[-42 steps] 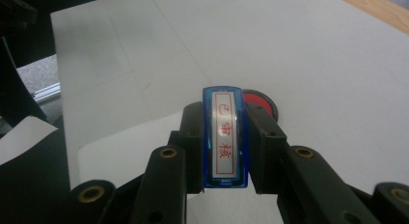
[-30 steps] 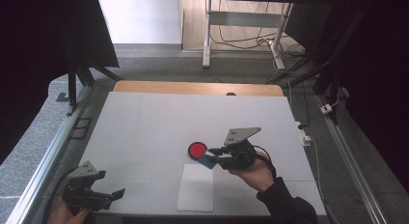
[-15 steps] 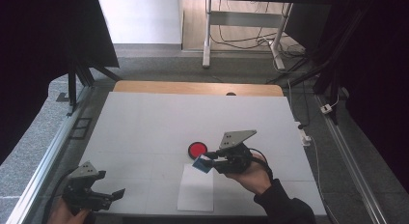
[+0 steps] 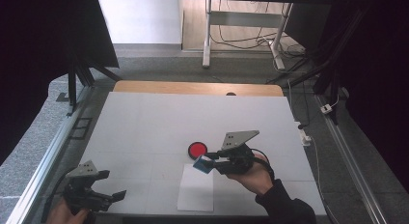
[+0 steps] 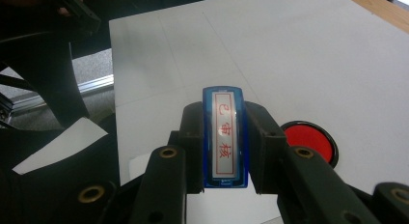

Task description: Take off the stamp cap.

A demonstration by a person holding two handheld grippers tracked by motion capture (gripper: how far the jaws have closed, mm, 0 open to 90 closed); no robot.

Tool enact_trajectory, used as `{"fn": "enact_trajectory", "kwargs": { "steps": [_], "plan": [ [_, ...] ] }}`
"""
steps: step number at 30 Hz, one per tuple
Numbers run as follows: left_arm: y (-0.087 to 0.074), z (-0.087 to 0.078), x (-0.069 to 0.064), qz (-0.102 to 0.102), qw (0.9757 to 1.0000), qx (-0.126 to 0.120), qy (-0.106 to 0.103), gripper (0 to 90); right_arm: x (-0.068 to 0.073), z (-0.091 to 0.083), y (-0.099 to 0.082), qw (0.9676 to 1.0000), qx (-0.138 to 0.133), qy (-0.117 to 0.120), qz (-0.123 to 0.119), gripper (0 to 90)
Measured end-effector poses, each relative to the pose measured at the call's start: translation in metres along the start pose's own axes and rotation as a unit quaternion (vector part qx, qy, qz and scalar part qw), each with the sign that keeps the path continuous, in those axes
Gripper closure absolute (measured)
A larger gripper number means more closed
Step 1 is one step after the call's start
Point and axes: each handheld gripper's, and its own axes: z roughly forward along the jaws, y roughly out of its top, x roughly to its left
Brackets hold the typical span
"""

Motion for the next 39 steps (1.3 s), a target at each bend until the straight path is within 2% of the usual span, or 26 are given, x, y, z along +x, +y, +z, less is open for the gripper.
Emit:
{"fn": "enact_trajectory", "kwargs": {
  "steps": [4, 5, 7, 8, 10, 11, 12, 13, 15, 16, 24, 25, 27, 34, 39],
  "plan": [
    [0.003, 0.003, -0.002, 0.01, 0.9999, -0.006, -0.003, 0.0, 0.001, -0.002, 0.001, 1.0, -0.003, 0.004, 0.001, 71.1],
    [0.006, 0.005, -0.004, 0.019, 0.9996, -0.015, -0.01, 0.0, 0.001, -0.002, 0.001, 1.0, -0.003, 0.005, 0.001, 71.1],
    [0.007, 0.006, -0.004, 0.023, 0.9994, -0.02, -0.013, 0.0, 0.002, -0.002, 0.001, 1.0, -0.003, 0.007, -0.001, 71.1],
    [0.009, 0.007, -0.006, 0.035, 0.999, -0.026, -0.014, 0.0, 0.002, -0.002, 0.001, 1.0, -0.002, 0.009, -0.002, 71.1],
    [0.011, 0.008, -0.007, 0.04, 0.9987, -0.027, -0.015, 0.0, 0.003, -0.004, 0.002, 1.0, -0.002, 0.009, -0.003, 71.1],
    [0.014, 0.01, -0.009, 0.046, 0.9982, -0.031, -0.022, 0.0, 0.004, -0.004, 0.003, 0.9999, -0.005, 0.01, -0.005, 71.1],
    [0.014, 0.01, -0.009, 0.046, 0.9982, -0.031, -0.022, 0.0, 0.004, -0.005, 0.004, 0.9999, -0.006, 0.01, -0.006, 71.1],
    [0.018, 0.013, -0.011, 0.045, 0.9978, -0.034, -0.034, 0.0, 0.004, -0.006, 0.004, 0.9999, -0.009, 0.012, -0.006, 71.1],
    [0.02, 0.015, -0.011, 0.044, 0.9977, -0.036, -0.038, 0.0, 0.005, -0.007, 0.005, 0.9998, -0.011, 0.014, -0.007, 71.1],
    [0.024, 0.018, -0.012, 0.046, 0.9971, -0.039, -0.046, 0.0, 0.005, -0.007, 0.005, 0.9998, -0.012, 0.015, -0.008, 71.1],
    [0.039, 0.033, -0.015, 0.07, 0.9959, -0.028, -0.049, 0.0, 0.006, -0.01, 0.007, 0.9996, -0.018, 0.019, -0.006, 71.1],
    [0.043, 0.038, -0.017, 0.077, 0.995, -0.029, -0.057, 0.0, 0.006, -0.01, 0.007, 0.9996, -0.019, 0.021, -0.006, 71.0],
    [0.045, 0.04, -0.018, 0.081, 0.9945, -0.028, -0.061, 0.0, 0.005, -0.011, 0.007, 0.9996, -0.018, 0.02, -0.006, 71.1],
    [0.061, 0.054, -0.026, 0.116, 0.9907, -0.028, -0.066, 0.2, 0.006, -0.01, 0.008, 0.9996, -0.012, 0.023, -0.009, 71.1],
    [0.07, 0.064, -0.031, 0.129, 0.9881, -0.032, -0.077, 0.9, 0.006, -0.01, 0.009, 0.9995, -0.016, 0.027, -0.009, 71.1]
  ]
}}
